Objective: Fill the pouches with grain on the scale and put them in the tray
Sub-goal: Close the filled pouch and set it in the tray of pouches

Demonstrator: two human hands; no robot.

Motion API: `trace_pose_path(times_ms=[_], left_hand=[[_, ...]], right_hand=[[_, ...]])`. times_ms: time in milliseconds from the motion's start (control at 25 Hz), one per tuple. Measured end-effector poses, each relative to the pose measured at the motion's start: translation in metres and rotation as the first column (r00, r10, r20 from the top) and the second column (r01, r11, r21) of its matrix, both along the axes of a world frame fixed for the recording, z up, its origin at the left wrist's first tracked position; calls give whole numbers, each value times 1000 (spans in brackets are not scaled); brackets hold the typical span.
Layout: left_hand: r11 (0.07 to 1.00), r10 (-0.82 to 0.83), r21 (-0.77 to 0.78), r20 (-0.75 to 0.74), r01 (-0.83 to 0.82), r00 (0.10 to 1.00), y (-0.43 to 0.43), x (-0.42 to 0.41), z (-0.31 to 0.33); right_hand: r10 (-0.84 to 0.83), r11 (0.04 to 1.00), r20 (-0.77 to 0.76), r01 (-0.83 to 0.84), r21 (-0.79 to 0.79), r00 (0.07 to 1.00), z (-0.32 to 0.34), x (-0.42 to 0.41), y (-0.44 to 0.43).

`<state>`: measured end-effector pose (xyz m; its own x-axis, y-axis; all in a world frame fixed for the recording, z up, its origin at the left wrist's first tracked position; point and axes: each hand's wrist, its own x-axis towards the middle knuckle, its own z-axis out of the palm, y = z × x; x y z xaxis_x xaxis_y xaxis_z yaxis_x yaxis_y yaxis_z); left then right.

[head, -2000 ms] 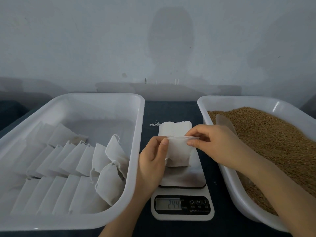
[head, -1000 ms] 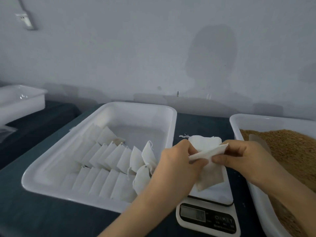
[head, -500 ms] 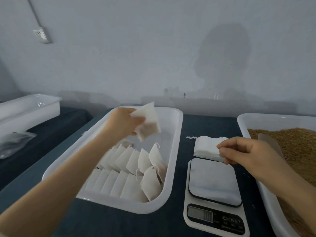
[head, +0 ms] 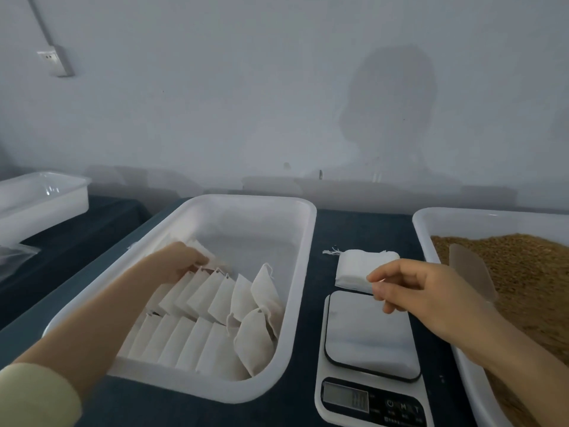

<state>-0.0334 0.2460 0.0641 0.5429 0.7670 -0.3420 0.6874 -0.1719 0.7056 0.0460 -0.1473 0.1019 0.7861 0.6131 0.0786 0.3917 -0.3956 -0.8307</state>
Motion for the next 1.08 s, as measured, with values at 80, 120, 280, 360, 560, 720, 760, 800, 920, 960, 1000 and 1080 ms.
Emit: trace_pose_path(times_ms=[80,120,280,360,560,720,760,800,920,960,1000,1080], left_hand=[[998,-49,47,-68,52,996,-4,1,-3],[991,-59,116,-87,69,994,-6,1,-3],[970,-62,228,-81,79,995,-3,0,-1],[960,-84,251,-151,120,985,-1,-3,1],[766,-86,611,-210,200,974,-28,2,24],[503,-366,823,-75,265,928,-121,37,56],[377,-483,857,-142,351,864,-150,49,58],[256,-589,850,-241,461,772,-176,62,57],[126,-755,613,-451,780,477,-226,100,42],[113,-758,524,-504,844,414,-232,112,34],[105,-733,445,-570,889,372,-236,123,26],[110,-642,348,-690,931,334,-237,138,10]], right_hand=[[8,1000,6,-8,-27,1000,1,-2,1],[9,999,11,-8,-32,1000,1,-2,1],[-9,999,25,10,-34,1000,0,0,-1],[-31,999,30,31,-24,999,-1,3,-1],[-234,971,-5,234,51,972,-6,18,-4],[-227,957,33,230,-178,973,-2,15,-4],[-161,940,84,179,-289,983,-1,7,-5],[-80,913,124,122,-389,989,-3,-2,-6],[123,815,147,-15,-580,981,-20,-36,2],[140,798,122,-39,-601,983,-27,-47,9],[145,799,100,-57,-599,984,-33,-55,15],[138,821,118,-47,-568,983,-44,-61,21]])
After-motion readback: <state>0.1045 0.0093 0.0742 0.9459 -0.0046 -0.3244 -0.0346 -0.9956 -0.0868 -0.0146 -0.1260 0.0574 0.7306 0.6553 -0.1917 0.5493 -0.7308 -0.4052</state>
